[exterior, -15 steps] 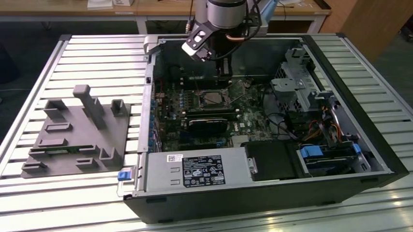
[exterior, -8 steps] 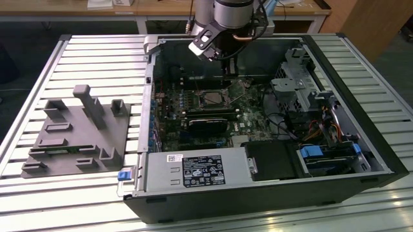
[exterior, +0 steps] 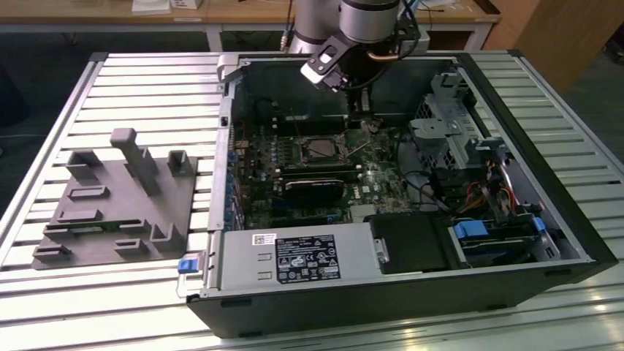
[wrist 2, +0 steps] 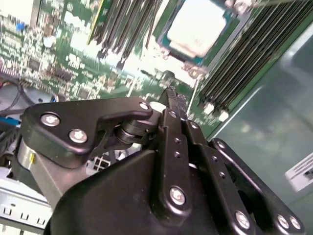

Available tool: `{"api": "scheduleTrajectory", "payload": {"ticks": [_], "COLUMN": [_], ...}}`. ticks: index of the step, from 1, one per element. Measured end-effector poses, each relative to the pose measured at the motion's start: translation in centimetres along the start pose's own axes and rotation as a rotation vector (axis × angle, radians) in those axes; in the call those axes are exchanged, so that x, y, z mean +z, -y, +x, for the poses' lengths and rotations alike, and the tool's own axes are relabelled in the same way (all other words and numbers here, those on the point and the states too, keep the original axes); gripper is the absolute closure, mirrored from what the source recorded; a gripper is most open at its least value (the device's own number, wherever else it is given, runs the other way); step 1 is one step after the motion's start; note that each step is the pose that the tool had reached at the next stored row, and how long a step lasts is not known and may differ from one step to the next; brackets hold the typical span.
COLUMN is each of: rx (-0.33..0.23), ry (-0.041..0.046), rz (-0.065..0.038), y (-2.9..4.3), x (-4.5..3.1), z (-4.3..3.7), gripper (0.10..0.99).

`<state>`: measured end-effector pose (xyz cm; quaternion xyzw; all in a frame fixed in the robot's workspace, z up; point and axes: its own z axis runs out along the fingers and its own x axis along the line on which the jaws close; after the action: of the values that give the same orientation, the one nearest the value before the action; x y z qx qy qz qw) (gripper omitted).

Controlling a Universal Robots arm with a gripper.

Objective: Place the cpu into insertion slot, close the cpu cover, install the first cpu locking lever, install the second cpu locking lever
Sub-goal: 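Close the cpu cover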

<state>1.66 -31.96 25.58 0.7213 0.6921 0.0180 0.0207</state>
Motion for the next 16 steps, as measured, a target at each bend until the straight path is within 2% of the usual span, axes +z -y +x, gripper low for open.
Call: {"api": "scheduleTrajectory", "payload": {"ticks": [16], "rx": [0.000], "ry": [0.0000], "rz": [0.001], "y": [-4.41], "x": [0.24], "z": [0.18], "gripper": [0.980]}}
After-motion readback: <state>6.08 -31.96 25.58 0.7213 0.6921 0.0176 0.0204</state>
